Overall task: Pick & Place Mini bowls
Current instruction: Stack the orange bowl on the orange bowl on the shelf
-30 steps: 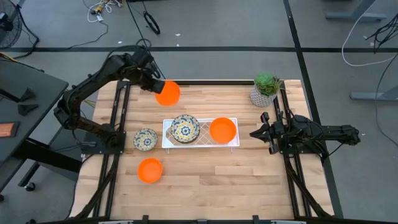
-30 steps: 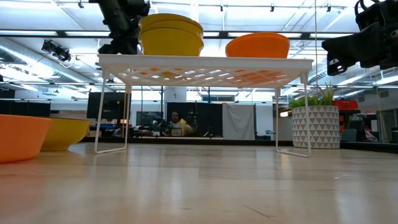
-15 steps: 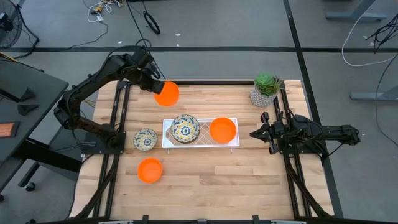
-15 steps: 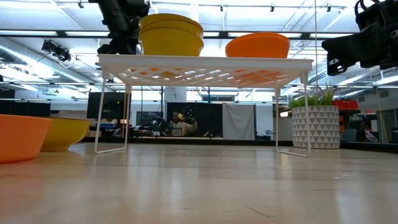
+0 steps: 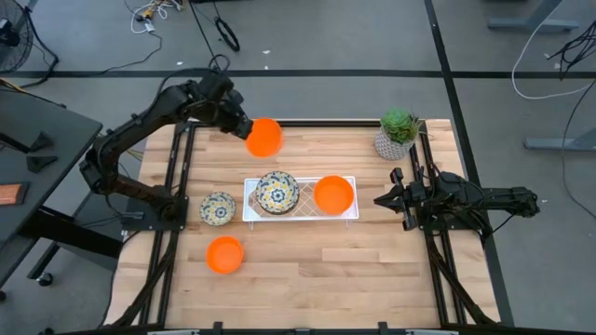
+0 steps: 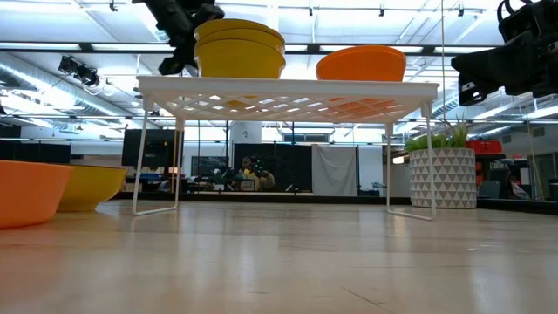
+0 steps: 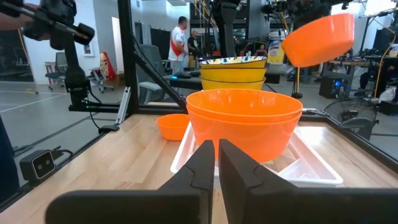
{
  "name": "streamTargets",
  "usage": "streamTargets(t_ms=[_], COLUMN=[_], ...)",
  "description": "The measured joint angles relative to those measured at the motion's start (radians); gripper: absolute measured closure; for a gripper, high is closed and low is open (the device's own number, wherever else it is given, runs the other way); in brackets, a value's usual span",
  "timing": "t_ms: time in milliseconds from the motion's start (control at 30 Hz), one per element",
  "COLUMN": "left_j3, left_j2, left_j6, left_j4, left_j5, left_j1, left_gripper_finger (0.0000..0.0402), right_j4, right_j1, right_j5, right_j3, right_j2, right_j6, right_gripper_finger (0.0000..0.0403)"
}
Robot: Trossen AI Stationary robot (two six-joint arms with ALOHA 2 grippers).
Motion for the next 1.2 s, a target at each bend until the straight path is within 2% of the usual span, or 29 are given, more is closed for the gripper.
streamTargets(t_ms=[200, 467, 700, 867, 1200], left_j3=[0.028, 0.203, 0.294, 0.357, 0.574], left_j2=[0.002, 0.014, 0.019, 0.069, 0.243], left_j6=[-0.011, 0.009, 0.012, 0.016, 0.1], left_j4=[0.074, 0.08, 0.074, 0.066, 0.057], left_j5=[0.017, -0.089, -0.294, -0.462, -0.596], left_j1=[-0.049, -0.074, -0.13, -0.196, -0.282], left_gripper_finger=[0.04, 0.04, 0.04, 0.04, 0.04], right_j4=[0.0, 0.0, 0.0, 0.0, 0.0], right_j1=[0.0, 0.0, 0.0, 0.0, 0.0], right_j5=[0.0, 0.0, 0.0, 0.0, 0.0], right_j3=[0.0, 0.0, 0.0, 0.0, 0.0], right_j2=[0.0, 0.0, 0.0, 0.0, 0.0], right_j6=[0.0, 0.0, 0.0, 0.0, 0.0], right_gripper_finger=[0.0376, 0.0376, 0.0376, 0.0376, 0.0376])
